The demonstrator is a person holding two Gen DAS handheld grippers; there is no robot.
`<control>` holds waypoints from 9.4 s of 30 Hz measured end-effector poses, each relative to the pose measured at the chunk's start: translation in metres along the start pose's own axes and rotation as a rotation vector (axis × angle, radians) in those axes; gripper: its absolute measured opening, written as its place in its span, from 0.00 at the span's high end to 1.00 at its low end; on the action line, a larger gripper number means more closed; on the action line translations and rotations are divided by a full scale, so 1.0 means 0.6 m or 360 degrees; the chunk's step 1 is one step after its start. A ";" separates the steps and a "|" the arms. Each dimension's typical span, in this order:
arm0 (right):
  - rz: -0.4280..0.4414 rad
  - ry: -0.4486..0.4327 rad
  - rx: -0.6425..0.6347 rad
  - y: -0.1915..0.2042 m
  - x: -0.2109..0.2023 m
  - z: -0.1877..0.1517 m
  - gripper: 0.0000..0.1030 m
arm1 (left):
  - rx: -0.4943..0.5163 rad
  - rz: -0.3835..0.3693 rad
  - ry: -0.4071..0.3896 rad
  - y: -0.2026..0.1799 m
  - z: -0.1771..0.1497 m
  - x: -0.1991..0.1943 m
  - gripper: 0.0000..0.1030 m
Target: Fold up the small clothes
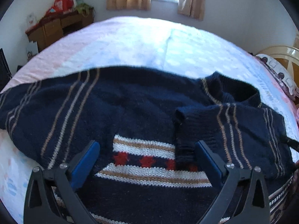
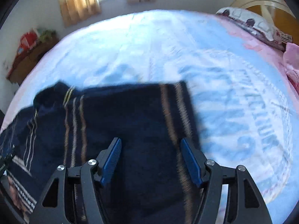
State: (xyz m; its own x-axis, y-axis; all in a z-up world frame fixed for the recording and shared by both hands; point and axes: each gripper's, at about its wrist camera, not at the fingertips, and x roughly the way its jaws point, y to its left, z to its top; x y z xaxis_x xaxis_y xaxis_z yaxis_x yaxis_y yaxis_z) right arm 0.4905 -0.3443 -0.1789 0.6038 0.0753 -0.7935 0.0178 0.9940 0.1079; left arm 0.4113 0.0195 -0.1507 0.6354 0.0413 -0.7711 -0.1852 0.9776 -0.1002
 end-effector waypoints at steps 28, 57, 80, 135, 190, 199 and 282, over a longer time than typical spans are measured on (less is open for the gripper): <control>-0.0089 -0.0084 -0.0157 0.055 -0.157 -0.174 0.33 | 0.0028 -0.0040 0.0010 0.001 -0.010 -0.018 0.00; 0.0046 -0.0291 -0.0658 0.203 -0.201 -0.266 0.33 | -0.0874 0.0526 -0.0160 0.651 0.012 -0.129 0.17; 0.0058 -0.0184 -0.0475 0.165 -0.171 -0.260 0.33 | -0.0939 0.0193 -0.0318 0.648 0.062 -0.097 0.93; 0.0160 -0.0227 -0.0222 0.107 -0.177 -0.252 0.33 | -0.0268 -0.0754 -0.0166 -0.085 0.101 -0.132 0.93; 0.0344 -0.0188 -0.0104 0.096 -0.206 -0.156 0.33 | 0.0042 0.0178 -0.0146 0.182 -0.032 -0.099 0.11; 0.0310 -0.0025 0.0090 0.113 -0.080 -0.035 0.44 | -0.0085 -0.0102 -0.0098 0.211 -0.043 -0.088 0.08; 0.0050 -0.0107 -0.0396 0.181 -0.149 -0.153 0.44 | 0.0140 -0.0018 -0.0167 0.174 -0.062 -0.160 0.00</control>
State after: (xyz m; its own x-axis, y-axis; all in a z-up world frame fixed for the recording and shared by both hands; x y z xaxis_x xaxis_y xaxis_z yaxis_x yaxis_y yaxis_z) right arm 0.3650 -0.2359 -0.1511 0.6530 0.1092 -0.7495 -0.1933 0.9808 -0.0255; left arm 0.3030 0.1099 -0.1108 0.7127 0.0472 -0.6999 -0.1143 0.9922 -0.0495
